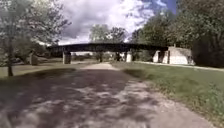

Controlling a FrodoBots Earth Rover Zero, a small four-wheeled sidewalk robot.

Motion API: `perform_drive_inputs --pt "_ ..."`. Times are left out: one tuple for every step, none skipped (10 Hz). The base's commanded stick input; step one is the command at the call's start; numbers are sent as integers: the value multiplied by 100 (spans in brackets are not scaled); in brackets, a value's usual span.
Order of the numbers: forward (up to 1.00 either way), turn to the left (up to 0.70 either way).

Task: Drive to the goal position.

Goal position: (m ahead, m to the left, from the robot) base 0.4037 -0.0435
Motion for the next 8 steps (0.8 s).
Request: perform_drive_inputs --pt "100 0" --pt "100 21" --pt "100 30" --pt "100 38" --pt "100 29" --pt "100 13" --pt "100 0" --pt "100 0"
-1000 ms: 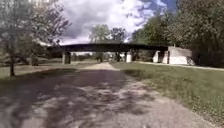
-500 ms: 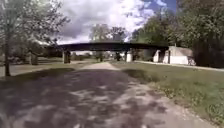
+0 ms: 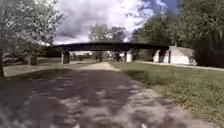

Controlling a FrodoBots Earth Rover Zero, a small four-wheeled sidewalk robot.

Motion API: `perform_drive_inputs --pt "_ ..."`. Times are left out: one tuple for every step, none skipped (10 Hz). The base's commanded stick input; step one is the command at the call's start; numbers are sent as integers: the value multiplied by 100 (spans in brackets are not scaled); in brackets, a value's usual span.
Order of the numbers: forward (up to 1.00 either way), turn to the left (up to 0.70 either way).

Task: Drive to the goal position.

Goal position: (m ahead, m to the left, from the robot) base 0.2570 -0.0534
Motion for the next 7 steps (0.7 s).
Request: perform_drive_inputs --pt "100 0" --pt "100 0" --pt "100 0" --pt "100 0" --pt "100 0" --pt "100 0" --pt "100 0"
